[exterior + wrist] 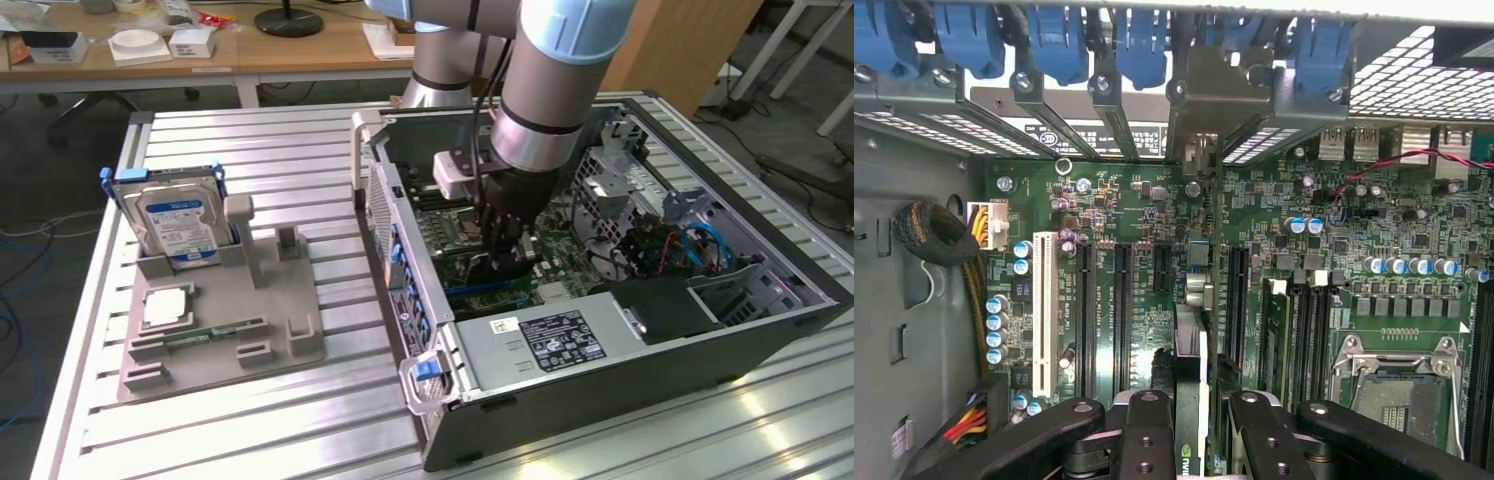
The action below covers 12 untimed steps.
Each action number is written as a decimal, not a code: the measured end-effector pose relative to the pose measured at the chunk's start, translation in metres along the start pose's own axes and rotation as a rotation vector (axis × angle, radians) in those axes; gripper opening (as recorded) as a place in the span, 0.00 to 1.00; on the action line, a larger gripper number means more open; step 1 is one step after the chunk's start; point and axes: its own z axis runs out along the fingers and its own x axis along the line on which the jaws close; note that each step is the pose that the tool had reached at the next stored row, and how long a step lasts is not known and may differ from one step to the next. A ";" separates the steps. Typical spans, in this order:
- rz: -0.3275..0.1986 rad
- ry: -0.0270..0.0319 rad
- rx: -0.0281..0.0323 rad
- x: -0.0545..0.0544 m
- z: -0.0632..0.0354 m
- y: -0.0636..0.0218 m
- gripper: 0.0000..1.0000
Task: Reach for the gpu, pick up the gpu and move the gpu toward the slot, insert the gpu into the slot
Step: 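Insert the gpu into the slot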
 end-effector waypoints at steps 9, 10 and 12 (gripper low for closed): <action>0.000 -0.0004 0.0002 0.000 0.0025 0.0000 0.26; 0.000 -0.0004 0.0002 0.000 0.0029 0.0000 0.26; 0.000 -0.0002 0.0002 0.000 0.0040 0.0000 0.26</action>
